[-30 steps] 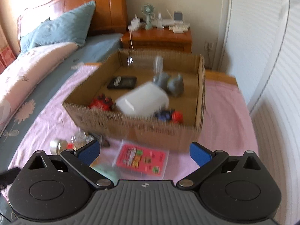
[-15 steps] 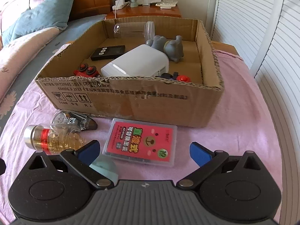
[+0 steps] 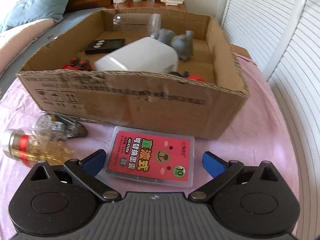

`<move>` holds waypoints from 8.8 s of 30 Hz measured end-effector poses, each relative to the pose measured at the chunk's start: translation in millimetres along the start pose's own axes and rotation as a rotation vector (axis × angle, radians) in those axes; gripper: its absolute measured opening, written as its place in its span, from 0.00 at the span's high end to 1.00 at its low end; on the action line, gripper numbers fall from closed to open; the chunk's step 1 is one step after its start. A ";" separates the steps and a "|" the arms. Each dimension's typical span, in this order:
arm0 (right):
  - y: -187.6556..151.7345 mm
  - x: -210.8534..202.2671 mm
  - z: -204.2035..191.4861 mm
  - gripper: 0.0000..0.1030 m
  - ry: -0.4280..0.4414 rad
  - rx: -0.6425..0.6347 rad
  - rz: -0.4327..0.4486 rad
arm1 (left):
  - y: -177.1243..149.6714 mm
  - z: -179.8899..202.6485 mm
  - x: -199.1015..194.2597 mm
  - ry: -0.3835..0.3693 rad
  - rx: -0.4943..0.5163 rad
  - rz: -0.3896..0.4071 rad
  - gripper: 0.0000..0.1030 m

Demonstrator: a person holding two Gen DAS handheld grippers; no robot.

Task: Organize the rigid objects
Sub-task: 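Move the left gripper to the gold capsule bottle while the right approaches the pink card case, then close the left gripper on the capsule bottle while the right grasps the pink card case, then carry the bottle and card case over the box and open both grippers, then withdraw both tools toward the tape dispenser and mint-green case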

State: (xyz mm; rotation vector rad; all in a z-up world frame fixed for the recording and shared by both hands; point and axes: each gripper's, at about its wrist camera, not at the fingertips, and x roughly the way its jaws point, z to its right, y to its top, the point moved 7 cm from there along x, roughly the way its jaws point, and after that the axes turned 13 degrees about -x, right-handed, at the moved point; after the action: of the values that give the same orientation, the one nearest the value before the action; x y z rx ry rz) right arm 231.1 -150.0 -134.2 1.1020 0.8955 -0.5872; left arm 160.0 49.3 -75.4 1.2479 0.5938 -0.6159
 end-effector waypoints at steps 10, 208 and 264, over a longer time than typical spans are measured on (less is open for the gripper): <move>-21.2 -7.2 23.4 0.00 0.020 -0.006 0.034 | -2.8 20.6 22.4 -0.023 0.020 -0.042 0.01; 175.2 7.2 85.6 0.00 0.039 -0.060 0.129 | 93.1 40.8 4.9 -0.077 0.245 0.008 0.05; -17.7 -15.0 -32.4 0.00 0.178 -0.250 0.115 | -8.8 -9.6 20.9 0.021 0.005 -0.029 0.02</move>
State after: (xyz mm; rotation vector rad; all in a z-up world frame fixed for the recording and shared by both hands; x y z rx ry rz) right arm 198.9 -126.6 -136.1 0.9809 1.0226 -0.2761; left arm 167.7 54.7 -98.2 1.2537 0.6290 -0.6299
